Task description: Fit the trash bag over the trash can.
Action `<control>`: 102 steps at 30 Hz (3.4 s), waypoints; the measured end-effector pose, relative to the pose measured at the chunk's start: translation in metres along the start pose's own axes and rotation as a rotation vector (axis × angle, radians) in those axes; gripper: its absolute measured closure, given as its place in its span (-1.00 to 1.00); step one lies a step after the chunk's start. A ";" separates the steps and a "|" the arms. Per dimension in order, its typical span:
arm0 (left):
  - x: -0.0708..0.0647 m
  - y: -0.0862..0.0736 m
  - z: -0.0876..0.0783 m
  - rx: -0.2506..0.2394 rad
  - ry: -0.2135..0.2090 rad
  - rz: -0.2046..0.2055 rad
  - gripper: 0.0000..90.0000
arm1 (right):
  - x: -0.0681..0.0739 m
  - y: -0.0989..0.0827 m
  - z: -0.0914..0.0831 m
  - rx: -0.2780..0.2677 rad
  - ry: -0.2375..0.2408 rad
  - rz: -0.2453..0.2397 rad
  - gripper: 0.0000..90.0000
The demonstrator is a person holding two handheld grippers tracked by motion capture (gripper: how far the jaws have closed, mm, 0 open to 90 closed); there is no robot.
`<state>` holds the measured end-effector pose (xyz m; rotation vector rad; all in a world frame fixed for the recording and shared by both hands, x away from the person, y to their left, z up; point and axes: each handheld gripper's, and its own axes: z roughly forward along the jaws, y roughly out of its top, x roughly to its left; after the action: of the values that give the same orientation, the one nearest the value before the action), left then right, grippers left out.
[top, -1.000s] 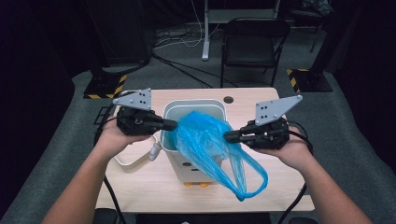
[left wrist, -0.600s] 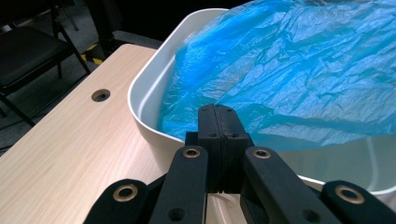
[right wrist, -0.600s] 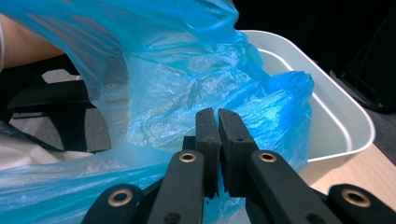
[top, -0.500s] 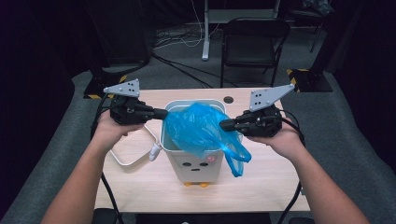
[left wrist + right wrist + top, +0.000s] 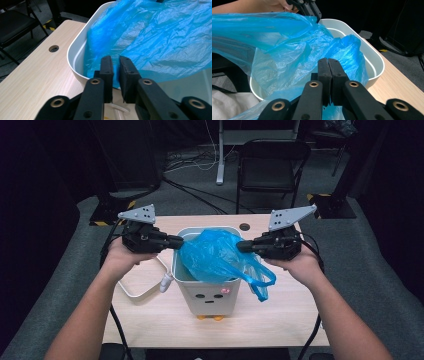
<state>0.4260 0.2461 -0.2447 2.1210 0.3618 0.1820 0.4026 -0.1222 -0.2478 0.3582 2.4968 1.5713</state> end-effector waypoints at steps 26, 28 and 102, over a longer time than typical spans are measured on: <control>-0.060 0.040 0.007 0.012 -0.135 0.151 0.05 | 0.010 0.002 0.003 0.010 0.014 -0.011 0.96; -0.062 0.040 0.009 0.025 -0.160 0.167 0.29 | 0.011 0.002 0.003 0.011 0.014 -0.011 0.96; 0.013 -0.026 -0.024 -0.017 0.022 -0.073 0.99 | -0.025 -0.035 -0.013 0.034 -0.091 0.135 0.97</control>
<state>0.4271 0.2825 -0.2536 2.0866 0.4479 0.1657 0.4194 -0.1553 -0.2737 0.6008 2.4791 1.5247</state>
